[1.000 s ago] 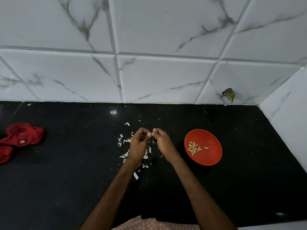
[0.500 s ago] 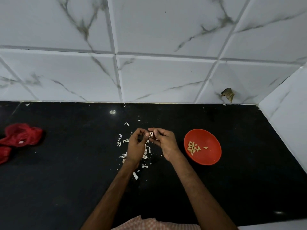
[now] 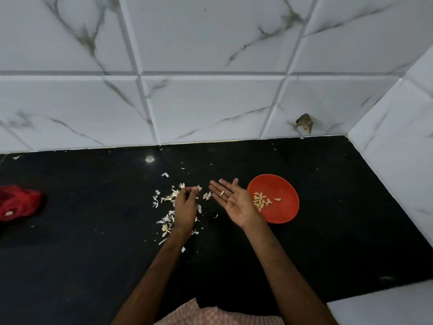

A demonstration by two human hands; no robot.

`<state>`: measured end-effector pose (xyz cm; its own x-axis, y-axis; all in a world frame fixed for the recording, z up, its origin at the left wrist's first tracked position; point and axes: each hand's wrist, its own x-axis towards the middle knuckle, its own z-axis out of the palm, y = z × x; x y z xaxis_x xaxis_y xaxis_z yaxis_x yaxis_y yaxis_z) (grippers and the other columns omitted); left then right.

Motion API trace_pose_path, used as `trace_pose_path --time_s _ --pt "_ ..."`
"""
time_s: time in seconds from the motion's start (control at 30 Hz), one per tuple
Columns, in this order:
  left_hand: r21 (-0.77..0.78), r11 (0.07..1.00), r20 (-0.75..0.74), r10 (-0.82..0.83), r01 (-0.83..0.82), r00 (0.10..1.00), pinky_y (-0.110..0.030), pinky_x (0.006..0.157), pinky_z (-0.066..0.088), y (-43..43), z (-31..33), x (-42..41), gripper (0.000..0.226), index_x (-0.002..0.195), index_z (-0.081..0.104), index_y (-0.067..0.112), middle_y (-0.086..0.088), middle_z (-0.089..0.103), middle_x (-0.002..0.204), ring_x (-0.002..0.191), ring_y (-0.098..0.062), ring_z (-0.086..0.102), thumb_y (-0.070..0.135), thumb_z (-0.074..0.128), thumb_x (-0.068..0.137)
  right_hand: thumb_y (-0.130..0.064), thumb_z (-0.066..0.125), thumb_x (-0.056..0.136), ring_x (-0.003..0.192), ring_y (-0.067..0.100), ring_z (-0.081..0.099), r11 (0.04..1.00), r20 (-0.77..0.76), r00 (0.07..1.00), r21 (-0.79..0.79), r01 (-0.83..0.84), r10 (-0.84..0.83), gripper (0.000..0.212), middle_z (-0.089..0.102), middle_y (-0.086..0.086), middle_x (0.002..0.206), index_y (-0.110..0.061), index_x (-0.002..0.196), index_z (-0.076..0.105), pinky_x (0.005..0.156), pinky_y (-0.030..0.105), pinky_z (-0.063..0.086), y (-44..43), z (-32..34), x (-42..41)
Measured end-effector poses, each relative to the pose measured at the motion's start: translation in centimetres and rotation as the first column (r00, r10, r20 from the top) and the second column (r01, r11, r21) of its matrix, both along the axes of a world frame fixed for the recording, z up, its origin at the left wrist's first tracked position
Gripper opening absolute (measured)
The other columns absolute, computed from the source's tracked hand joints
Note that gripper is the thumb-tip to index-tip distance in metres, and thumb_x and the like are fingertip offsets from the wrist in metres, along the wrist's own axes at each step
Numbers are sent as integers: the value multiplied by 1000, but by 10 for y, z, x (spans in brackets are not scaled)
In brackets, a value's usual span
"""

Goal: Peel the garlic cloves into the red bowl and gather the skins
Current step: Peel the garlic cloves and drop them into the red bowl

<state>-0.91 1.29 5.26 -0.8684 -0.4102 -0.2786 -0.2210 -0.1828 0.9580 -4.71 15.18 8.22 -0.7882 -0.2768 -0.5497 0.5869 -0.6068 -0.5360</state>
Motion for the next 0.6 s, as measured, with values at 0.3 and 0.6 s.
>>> trace_pose_path --time_s 0.3,0.6 --pt "-141 934 151 -309 330 939 -29 52 31 54 -33 -6 39 63 48 17 -2 43 58 51 -12 37 22 45 101 -31 49 104 129 27 56 929 30 952 228 291 -305 33 61 18 135 -3 115 64 113 40 40 102 -17 6" --pt "-300 861 188 -369 411 910 -27 60 51 88 -44 -21 14 90 65 19 0 68 77 70 -13 64 24 57 100 -23 41 107 147 23 33 905 -17 976 371 209 -218 45 38 12 157 -7 149 37 124 40 21 137 -23 -3"
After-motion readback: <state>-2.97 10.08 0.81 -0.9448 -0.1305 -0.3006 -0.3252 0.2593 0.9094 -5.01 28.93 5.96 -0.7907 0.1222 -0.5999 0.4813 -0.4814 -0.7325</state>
